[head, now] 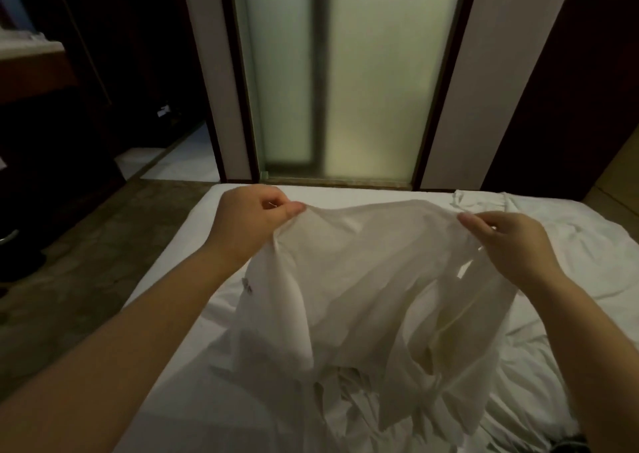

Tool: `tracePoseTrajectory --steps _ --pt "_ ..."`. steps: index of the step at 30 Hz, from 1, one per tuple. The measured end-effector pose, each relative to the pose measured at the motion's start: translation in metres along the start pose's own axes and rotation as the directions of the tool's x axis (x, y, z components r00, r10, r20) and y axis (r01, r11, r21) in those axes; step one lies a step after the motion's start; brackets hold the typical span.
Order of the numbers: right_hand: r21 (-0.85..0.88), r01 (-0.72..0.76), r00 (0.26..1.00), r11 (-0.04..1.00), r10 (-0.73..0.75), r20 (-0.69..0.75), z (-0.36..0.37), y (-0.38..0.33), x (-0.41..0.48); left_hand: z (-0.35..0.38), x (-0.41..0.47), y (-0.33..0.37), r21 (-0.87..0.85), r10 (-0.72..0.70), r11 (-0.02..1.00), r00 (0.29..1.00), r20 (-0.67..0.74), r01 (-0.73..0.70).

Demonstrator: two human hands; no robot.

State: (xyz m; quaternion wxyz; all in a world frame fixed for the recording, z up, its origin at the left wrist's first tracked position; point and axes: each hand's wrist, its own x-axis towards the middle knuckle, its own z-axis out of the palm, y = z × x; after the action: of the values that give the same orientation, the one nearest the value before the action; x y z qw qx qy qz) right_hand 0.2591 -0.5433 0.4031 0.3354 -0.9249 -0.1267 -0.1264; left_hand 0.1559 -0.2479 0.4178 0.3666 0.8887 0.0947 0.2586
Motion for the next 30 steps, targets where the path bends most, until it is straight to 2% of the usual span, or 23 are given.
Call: tracePoseTrajectory --steps 3,4,6,8,10,14,17,22,26,30 --pt "0.072 0.129 0.99 0.989 -0.124 -0.073 0.0 -0.017 -0.011 -0.004 -0.002 0.008 0.053 0.033 0.998 0.976 0.214 -0.046" --pt "0.104 0.227 0.974 0.968 -0.222 -0.053 0.005 -0.031 -0.018 -0.003 -0.003 0.01 0.044 0.035 0.998 0.954 0.297 -0.05" --pt "0.131 0.444 0.89 0.886 -0.453 0.044 0.023 -0.063 -0.032 0.002 -0.006 0.014 0.023 0.057 0.997 0.911 0.409 -0.072" --pt "0.178 0.527 0.821 0.831 -0.552 0.145 0.045 -0.093 -0.045 0.007 -0.007 0.018 0.026 0.09 0.993 0.876 0.474 -0.116" --pt "0.257 0.447 0.843 0.857 -0.5 0.198 0.062 -0.114 -0.052 0.006 -0.006 0.016 0.03 0.086 0.993 0.852 0.516 -0.118" --pt "0.393 0.216 0.904 0.894 -0.335 0.266 0.088 -0.13 -0.053 -0.011 -0.001 -0.005 -0.081 0.044 0.997 0.85 0.525 -0.002" --pt "0.339 0.237 0.886 0.91 -0.346 0.309 0.106 -0.139 -0.052 -0.024 0.005 -0.022 -0.146 0.074 0.989 0.842 0.534 0.006" --pt "0.311 0.265 0.918 0.913 -0.338 0.209 0.128 -0.161 -0.051 -0.041 0.015 -0.054 -0.206 0.083 0.977 0.811 0.58 0.048" --pt "0.224 0.231 0.964 0.947 -0.254 0.082 0.128 -0.183 -0.041 -0.045 0.011 -0.078 -0.157 0.056 0.986 0.772 0.633 0.056" --pt "0.18 0.212 0.977 0.961 -0.206 -0.052 0.119 -0.2 -0.027 -0.045 0.008 -0.101 -0.216 0.054 0.973 0.835 0.547 0.079"
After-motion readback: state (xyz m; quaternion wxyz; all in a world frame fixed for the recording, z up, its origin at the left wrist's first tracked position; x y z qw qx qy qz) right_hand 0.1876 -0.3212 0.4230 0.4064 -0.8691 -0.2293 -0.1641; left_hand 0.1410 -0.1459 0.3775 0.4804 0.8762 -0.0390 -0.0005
